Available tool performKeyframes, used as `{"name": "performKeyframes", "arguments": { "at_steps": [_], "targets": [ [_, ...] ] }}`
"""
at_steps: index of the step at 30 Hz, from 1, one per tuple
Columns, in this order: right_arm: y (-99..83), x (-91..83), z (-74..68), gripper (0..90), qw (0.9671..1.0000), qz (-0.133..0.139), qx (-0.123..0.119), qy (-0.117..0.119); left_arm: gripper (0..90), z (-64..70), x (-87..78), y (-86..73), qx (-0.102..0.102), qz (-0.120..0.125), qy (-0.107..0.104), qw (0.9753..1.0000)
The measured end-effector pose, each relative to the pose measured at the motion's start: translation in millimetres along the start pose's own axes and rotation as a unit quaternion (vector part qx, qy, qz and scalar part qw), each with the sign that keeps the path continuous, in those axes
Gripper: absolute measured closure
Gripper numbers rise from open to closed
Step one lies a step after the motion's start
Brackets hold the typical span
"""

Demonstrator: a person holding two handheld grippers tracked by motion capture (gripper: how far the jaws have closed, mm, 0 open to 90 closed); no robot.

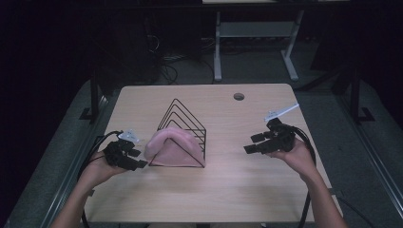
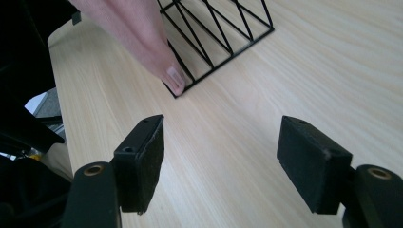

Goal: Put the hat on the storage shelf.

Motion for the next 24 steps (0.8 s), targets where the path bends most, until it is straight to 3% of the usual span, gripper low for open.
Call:
{"name": "performKeyframes", "arguments": {
  "at_steps": [9,24],
  "targets": [
    [-27.7,-7.7,5.7,29.8,0.9998,0.004,0.017,-0.011,42.9,10.5,-4.2,10.9,0.001,0.023,-0.014,0.9996],
    [-76.4,-17.6,16.0,27.7,0.9980,0.002,0.057,-0.028,38.2,13.5,-3.6,7.9,0.012,0.020,-0.012,0.9997]
  ]
}}
Point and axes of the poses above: each handheld gripper's, and its own axes: x roughly forward along the jaws, y roughly out of its top, z roughly to its right, the point moved 7 cm from there along x, roughly forward along the jaws, and after that the axes turned 7 degrees about y, right-handed, at the moved point
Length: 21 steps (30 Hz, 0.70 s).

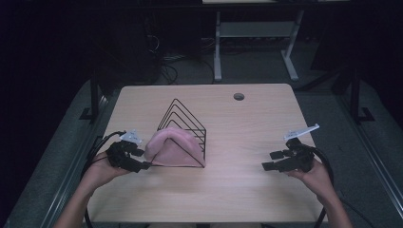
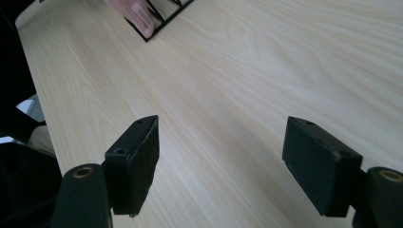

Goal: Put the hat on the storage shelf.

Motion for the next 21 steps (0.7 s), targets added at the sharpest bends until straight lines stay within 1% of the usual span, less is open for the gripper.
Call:
{"name": "performKeyframes", "arguments": {
  "at_steps": [2,5,8,9,10,11,14,17,21],
  "targets": [
    [-5.8,-2.0,0.9,27.7,1.0000,-0.004,0.003,-0.004,37.5,1.2,1.2,-1.1,-0.002,0.001,-0.003,1.0000],
    [-13.4,-5.1,3.4,27.6,0.9999,-0.002,0.008,-0.006,36.1,2.8,1.3,-2.5,-0.004,0.001,-0.004,1.0000],
    [-19.0,-7.8,4.0,27.5,0.9999,0.008,0.013,-0.004,35.2,3.8,-0.4,-3.2,-0.007,0.008,-0.006,0.9999],
    [-21.6,-8.7,4.6,27.4,0.9999,0.008,0.013,-0.005,35.0,4.5,-0.4,-2.9,-0.011,0.012,-0.008,0.9998],
    [-22.7,-9.0,4.5,27.4,0.9998,0.011,0.014,-0.005,34.6,5.0,-0.7,-3.1,-0.009,0.013,-0.008,0.9998],
    [-24.5,-9.4,5.4,27.3,0.9998,0.013,0.012,-0.005,34.4,5.4,-1.1,-3.8,-0.002,0.010,-0.006,0.9999],
    [-30.0,-9.2,6.8,27.0,0.9997,0.019,0.015,-0.006,34.1,7.3,-1.2,-5.3,-0.004,0.016,-0.006,0.9998],
    [-36.9,-9.1,7.5,26.9,0.9995,0.026,0.017,-0.006,33.8,8.7,-0.9,-8.7,-0.014,0.023,-0.010,0.9996],
    [-46.2,-10.9,7.1,26.8,0.9991,0.036,0.022,-0.008,33.4,10.5,0.9,-13.9,-0.014,0.028,-0.009,0.9995]
  ]
}}
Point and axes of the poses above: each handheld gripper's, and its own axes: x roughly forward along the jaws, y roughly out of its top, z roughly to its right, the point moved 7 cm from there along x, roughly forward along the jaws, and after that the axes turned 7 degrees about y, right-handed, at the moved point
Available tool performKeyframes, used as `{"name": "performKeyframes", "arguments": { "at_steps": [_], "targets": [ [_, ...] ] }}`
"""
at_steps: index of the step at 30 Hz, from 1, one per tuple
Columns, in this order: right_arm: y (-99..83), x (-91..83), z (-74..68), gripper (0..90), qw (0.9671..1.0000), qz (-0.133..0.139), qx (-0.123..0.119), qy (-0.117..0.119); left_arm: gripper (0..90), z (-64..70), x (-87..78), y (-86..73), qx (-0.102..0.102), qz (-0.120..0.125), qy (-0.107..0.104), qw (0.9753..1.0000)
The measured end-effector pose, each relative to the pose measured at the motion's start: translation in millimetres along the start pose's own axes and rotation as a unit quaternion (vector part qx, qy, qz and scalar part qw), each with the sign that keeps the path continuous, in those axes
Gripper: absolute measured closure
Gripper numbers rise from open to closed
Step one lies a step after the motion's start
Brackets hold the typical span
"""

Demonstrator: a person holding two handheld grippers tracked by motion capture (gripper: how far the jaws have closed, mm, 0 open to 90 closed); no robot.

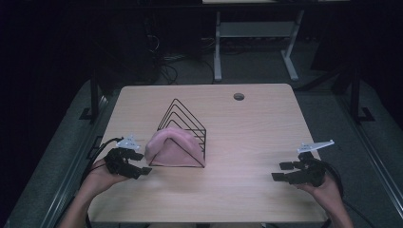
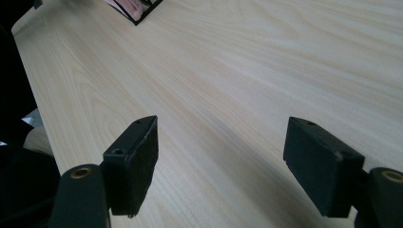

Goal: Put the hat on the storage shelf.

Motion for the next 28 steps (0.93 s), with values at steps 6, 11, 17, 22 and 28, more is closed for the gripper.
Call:
{"name": "performKeyframes", "arguments": {
  "at_steps": [6,11,17,22,28],
  "targets": [
    [-12.2,0.9,-0.7,26.5,0.9999,0.008,0.007,-0.003,33.3,1.8,2.3,-5.8,-0.001,0.007,0.004,1.0000],
    [-20.6,5.3,-2.3,26.2,0.9998,0.017,0.010,-0.003,32.6,1.9,6.4,-13.4,-0.015,0.012,0.010,0.9998],
    [-29.0,10.2,-6.0,24.8,0.9997,0.019,0.011,-0.009,32.3,9.1,10.4,-19.1,-0.033,0.035,0.005,0.9988],
    [-30.1,9.3,-14.3,24.8,0.9994,0.033,0.002,-0.008,32.0,12.2,9.9,-18.9,-0.035,0.044,0.005,0.9984],
    [-30.6,9.1,-25.6,24.5,0.9988,0.042,-0.020,-0.016,31.9,14.8,11.1,-25.1,-0.027,0.044,0.007,0.9986]
  ]
}}
Point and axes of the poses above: each handheld gripper's, and its own axes: x roughly forward along the jaws, y roughly out of its top, z roughly to its right, the point moved 7 cm from there along x, roughly forward along the jaws, and after that the axes turned 7 degrees about y, right-handed, at the moved point
